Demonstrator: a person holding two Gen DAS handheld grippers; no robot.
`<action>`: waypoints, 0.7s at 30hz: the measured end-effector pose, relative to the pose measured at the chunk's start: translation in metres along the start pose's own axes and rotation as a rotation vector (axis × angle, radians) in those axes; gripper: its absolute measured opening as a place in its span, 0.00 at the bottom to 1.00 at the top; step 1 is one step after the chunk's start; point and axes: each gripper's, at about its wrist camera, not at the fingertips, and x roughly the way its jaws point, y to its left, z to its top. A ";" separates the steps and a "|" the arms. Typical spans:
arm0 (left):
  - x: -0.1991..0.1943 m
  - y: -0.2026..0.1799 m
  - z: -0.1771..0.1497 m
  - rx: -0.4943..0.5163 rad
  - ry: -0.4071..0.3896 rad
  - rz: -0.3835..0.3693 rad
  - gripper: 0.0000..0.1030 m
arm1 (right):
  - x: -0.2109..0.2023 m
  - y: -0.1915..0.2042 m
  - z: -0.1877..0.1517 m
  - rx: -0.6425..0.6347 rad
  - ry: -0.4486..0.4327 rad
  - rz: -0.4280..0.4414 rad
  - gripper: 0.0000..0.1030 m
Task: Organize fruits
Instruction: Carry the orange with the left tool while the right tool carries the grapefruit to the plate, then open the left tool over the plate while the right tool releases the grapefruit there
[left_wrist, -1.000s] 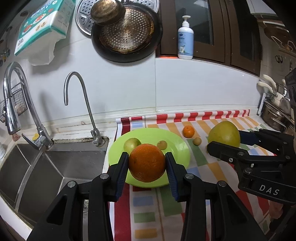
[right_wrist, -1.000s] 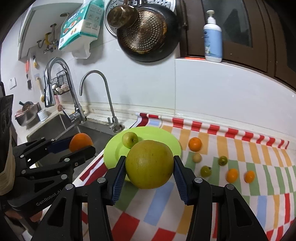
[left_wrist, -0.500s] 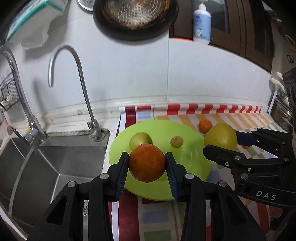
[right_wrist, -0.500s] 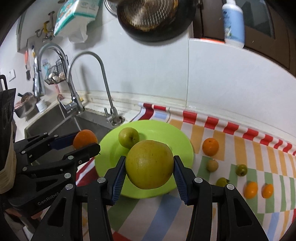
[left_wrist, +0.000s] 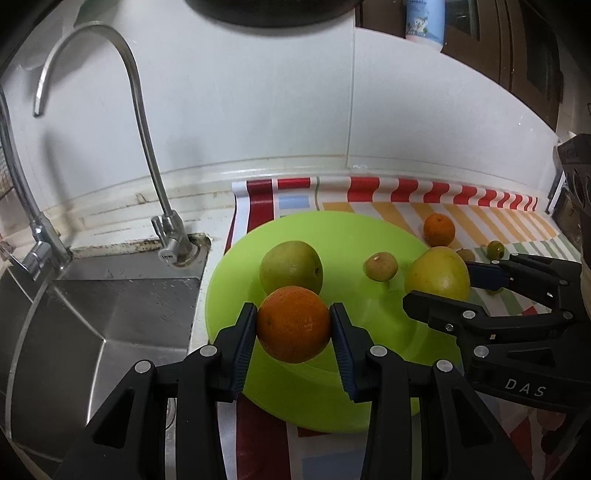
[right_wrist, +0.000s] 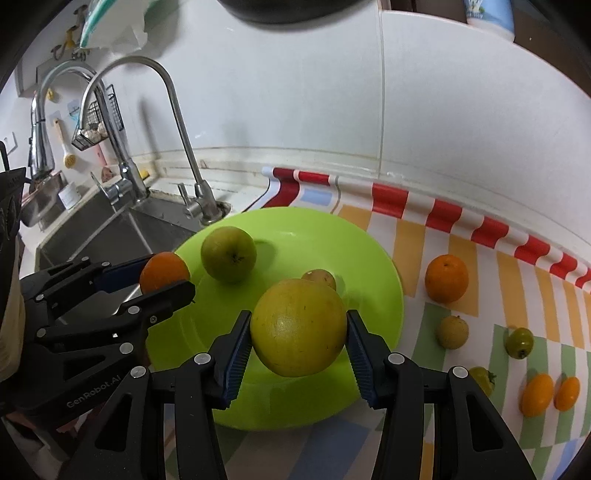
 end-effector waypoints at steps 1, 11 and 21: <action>0.002 0.000 0.000 -0.003 0.004 0.000 0.39 | 0.003 -0.001 0.000 0.001 0.006 -0.001 0.49; 0.015 -0.003 0.001 0.007 0.028 -0.007 0.39 | 0.023 -0.005 -0.003 0.009 0.051 0.004 0.49; -0.010 0.003 0.004 -0.017 -0.020 0.041 0.50 | -0.004 -0.001 -0.001 -0.005 -0.017 -0.038 0.57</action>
